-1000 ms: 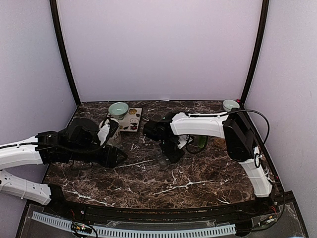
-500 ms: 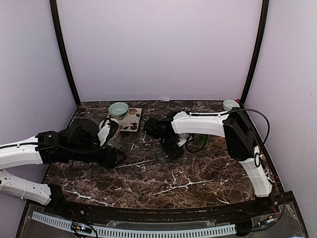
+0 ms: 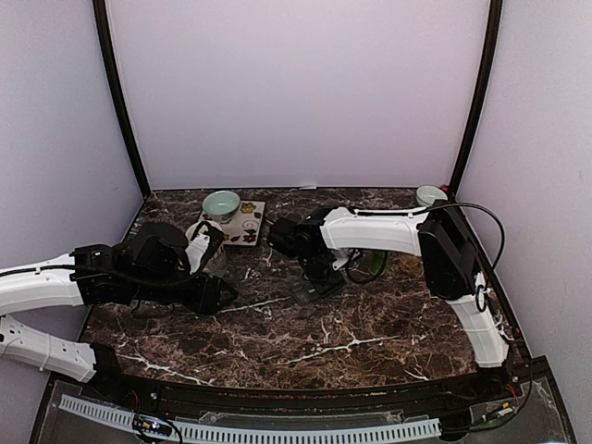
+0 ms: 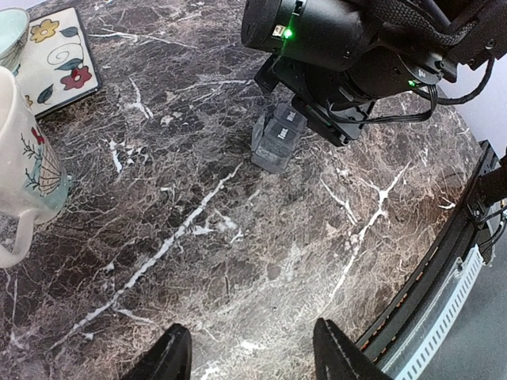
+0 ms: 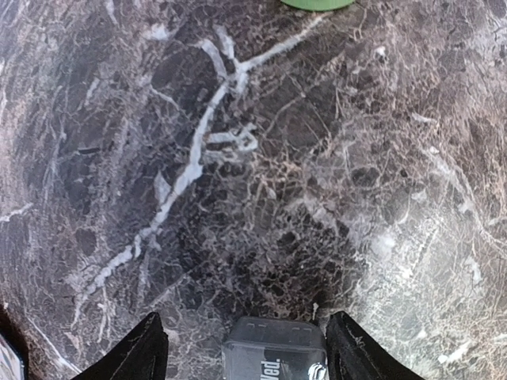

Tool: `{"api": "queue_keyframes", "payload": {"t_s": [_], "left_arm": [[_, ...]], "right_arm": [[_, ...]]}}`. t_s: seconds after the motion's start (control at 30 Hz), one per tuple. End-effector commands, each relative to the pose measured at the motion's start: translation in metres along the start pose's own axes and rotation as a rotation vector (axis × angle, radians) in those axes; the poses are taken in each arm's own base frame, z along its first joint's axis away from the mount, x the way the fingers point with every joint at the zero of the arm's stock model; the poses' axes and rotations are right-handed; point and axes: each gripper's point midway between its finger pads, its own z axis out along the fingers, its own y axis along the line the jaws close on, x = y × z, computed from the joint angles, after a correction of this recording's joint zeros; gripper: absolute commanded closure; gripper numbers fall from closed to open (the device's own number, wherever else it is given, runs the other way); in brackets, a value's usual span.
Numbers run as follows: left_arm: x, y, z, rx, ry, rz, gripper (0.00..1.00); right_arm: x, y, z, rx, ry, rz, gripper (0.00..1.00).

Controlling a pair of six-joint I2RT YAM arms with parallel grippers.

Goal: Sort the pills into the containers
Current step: Rotate the pill container at the center of the board.

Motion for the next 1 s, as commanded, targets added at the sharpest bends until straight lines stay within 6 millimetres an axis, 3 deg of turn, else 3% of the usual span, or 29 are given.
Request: {"api": "queue_keyframes", "payload": {"t_s": [0.0,0.5,0.97], "left_arm": [[-0.006,-0.001,-0.001,-0.007,-0.018,0.000,0.44],[-0.023,-0.008,0.007,-0.006,-0.053,-0.016,0.42],[-0.044,-0.016,0.015,-0.010,-0.086,0.001,0.40]], "right_arm": [[-0.016,0.014,-0.032,-0.091,-0.026,0.078,0.31],[-0.028,-0.001,-0.074,-0.133,-0.084,-0.184,0.31],[-0.121,0.005,-0.140,-0.215,-0.328,-0.464,0.37]]}}
